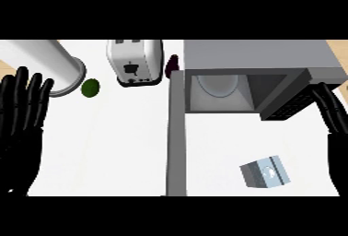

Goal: Pick up the milk, place it into the microwave and close the microwave

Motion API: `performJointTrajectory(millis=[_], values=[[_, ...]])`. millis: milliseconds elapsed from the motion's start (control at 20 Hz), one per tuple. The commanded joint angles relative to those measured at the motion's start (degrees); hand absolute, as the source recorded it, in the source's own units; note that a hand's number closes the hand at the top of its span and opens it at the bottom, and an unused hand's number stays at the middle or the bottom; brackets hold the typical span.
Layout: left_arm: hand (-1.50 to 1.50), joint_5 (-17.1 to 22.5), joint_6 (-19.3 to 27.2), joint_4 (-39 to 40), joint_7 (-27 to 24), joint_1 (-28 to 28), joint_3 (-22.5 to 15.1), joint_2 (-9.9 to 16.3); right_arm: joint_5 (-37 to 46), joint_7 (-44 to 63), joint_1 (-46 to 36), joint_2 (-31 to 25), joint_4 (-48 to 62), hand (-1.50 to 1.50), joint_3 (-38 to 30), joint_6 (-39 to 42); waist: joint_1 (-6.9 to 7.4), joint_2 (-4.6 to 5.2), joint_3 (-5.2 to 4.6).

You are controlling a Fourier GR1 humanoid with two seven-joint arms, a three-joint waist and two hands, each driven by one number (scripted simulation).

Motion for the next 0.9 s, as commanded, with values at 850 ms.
performJointTrajectory(millis=[850], values=[[-1.5, 30.1, -14.1, -9.8, 11.4, 13.6, 15.0, 4.3, 5.6, 5.1, 26.3, 2.0, -23.3, -1.5, 12.5, 2.7, -0.27, -0.55, -1.48]])
